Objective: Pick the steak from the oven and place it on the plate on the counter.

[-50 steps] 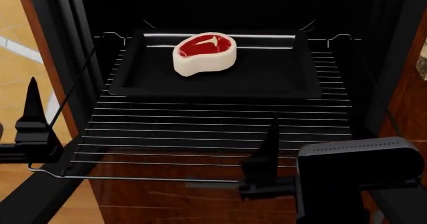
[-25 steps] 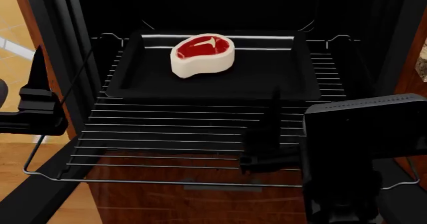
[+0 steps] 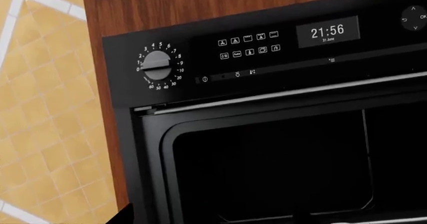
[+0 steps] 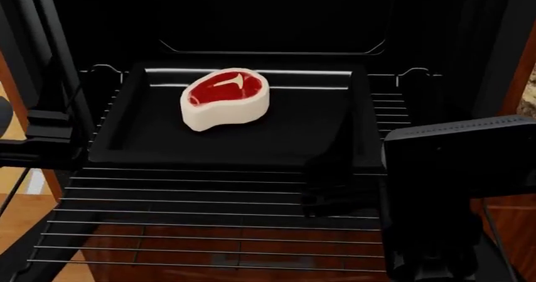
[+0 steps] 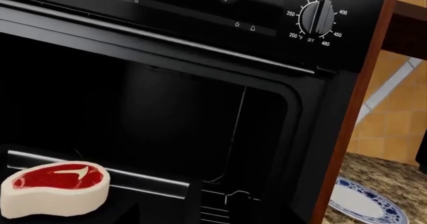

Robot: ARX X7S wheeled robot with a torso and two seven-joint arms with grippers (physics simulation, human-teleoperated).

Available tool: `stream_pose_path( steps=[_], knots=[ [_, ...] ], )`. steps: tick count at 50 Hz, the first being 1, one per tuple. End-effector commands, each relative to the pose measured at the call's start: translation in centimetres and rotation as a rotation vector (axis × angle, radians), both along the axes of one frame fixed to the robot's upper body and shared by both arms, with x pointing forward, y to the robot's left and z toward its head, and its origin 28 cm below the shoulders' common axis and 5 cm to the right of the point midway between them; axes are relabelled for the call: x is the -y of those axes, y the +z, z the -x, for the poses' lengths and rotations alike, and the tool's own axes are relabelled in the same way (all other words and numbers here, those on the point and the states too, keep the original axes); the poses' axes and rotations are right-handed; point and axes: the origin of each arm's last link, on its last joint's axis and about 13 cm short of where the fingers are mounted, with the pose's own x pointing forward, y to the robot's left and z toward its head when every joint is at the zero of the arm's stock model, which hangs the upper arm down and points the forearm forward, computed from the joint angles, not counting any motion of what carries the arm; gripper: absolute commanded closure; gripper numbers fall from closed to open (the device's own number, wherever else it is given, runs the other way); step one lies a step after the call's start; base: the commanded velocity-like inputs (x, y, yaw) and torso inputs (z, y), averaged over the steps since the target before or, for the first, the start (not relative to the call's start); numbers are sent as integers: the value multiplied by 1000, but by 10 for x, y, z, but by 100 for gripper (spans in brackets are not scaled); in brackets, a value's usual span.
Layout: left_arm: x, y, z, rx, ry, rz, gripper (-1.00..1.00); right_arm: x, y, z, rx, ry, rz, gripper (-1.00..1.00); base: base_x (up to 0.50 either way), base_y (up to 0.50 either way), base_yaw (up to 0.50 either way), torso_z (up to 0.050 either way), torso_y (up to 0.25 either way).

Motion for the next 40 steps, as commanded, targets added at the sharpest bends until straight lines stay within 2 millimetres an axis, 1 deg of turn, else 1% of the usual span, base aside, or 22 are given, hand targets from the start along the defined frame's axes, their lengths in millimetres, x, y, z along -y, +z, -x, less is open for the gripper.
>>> stream_pose_path(
  steps=[1,3,4,6,8,32,33,34,35,37,38,40],
  knots=[
    [-1,2,3,1,15,4,-100,-1,1,1,13,6,4,-100,0,0,0,0,0],
    [-2,3,4,-1,20,8,-100,-1,2,1,14,6,4,-100,0,0,0,0,0],
    [-2,3,4,28,75,-22,-100,-1,2,1,15,6,3,-100,0,0,0,0,0],
    [-1,3,5,21,61,-19,-100,-1,2,1,14,4,3,-100,0,0,0,0,0],
    [0,2,4,-21,46,-30,-100,-1,2,1,14,5,1,-100,0,0,0,0,0],
    [0,2,4,-21,46,-30,-100,-1,2,1,14,5,1,-100,0,0,0,0,0],
    [1,-2,4,-30,0,-33,-100,-3,-28,13,11,43,0,-100,0,0,0,0,0],
    [1,2,4,-8,31,-23,-100,-2,-3,3,24,16,3,-100,0,0,0,0,0],
    [1,4,5,-8,24,-19,-100,-1,6,1,20,13,8,-100,0,0,0,0,0],
    [1,6,6,-5,29,-22,-100,-1,10,1,25,19,9,-100,0,0,0,0,0],
    [1,9,6,-5,33,-21,-100,-2,13,1,26,51,-21,-100,0,0,0,0,0],
    [1,13,7,-14,17,-6,-100,-2,17,0,9,49,-6,-100,0,0,0,0,0]
  ],
)
